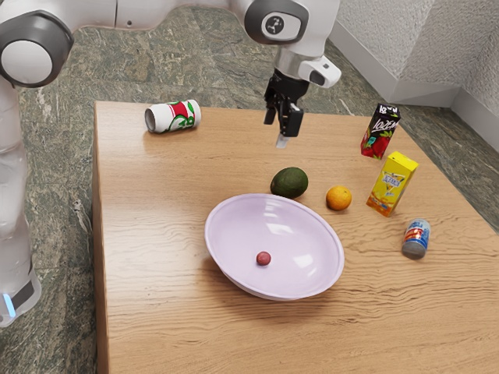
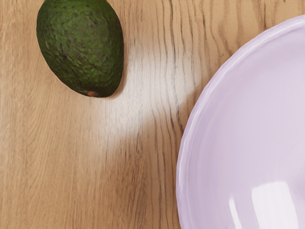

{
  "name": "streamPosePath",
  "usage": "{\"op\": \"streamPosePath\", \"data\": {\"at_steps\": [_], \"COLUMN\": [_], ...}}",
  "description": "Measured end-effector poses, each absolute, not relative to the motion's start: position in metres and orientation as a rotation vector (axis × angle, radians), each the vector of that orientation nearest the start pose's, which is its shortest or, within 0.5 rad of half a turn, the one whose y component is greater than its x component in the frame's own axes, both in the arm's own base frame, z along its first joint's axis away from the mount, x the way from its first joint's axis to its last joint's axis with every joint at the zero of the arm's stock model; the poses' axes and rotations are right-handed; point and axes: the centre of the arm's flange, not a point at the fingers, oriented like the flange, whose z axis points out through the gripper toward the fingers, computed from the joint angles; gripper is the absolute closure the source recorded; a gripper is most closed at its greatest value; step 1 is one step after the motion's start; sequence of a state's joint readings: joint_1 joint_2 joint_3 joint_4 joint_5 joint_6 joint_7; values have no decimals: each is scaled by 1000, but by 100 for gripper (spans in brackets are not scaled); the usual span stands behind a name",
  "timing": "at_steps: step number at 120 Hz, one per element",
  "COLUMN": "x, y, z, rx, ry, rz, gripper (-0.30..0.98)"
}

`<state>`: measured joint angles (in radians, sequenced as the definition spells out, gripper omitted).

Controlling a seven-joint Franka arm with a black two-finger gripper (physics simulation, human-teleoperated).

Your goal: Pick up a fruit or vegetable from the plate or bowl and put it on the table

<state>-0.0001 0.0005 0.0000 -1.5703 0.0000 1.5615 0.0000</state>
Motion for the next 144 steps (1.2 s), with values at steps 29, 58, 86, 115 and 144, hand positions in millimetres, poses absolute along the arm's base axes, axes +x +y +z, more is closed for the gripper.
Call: {"op": "streamPosePath", "data": {"at_steps": [29,58,86,115,144], "x": [623,494,448,516,562], "y": [115,129,145,83,59], "z": [639,818,827,782,716], "rx": [-3157,-2998,-3105,-3221,-3236], "ry": [430,762,427,246,135], "rz": [-92,-533,-362,-295,-89], "gripper": [0,0,0,0,0]}}
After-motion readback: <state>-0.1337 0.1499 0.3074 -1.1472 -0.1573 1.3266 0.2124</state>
